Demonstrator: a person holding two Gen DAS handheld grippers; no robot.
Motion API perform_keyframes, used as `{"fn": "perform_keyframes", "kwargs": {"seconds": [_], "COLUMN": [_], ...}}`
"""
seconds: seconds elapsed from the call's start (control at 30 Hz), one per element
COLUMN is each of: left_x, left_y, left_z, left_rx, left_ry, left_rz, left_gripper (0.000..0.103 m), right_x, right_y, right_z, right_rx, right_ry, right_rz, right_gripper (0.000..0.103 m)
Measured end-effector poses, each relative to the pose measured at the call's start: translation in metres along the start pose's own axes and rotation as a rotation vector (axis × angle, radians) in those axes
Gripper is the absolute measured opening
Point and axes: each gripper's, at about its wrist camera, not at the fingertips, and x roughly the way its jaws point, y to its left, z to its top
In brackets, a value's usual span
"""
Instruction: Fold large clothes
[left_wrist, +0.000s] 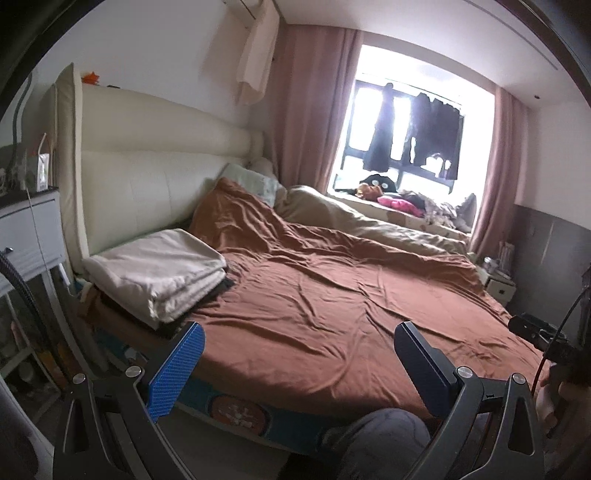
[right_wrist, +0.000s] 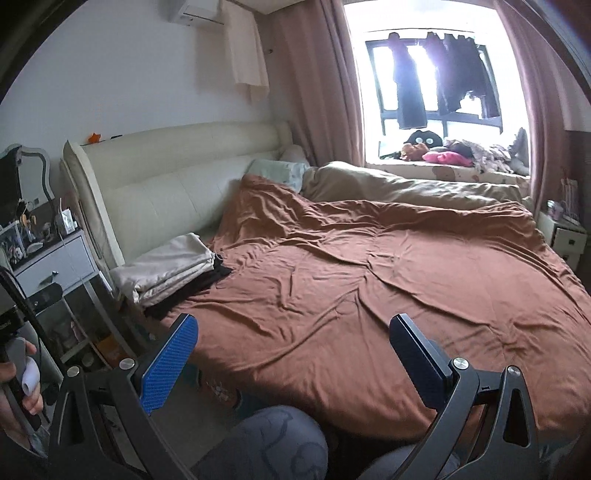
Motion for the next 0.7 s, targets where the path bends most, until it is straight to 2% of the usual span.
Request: {"fn": "perform_keyframes", "kwargs": {"seconds": [0.3, 0.4, 0.7], "left_x": [-0.011, -0.016, -0.039], "left_y": [-0.015, -0.015, -0.018], "left_z": [-0.043, -0.051, -0.061], "left_rx": [0.012, 0.011, 0.054], "left_ry": [0.046, 0.053, 0.024], "left_rz": [-0.036, -0.072, -0.061], "left_gripper": [0.103, 0.103, 0.103], "right_x": [-0.032, -0.041, -0.055], "right_y": [-0.002, -0.002, 0.006], "right_z": [-0.046, -0.053, -0.063], "right_rx": [0.012, 0.020, 0.032], "right_ry": [0.015, 0.017, 0.027], "right_rz": [-0.020, -0.038, -0.038], "right_gripper": [0.103, 0.103, 0.103]}}
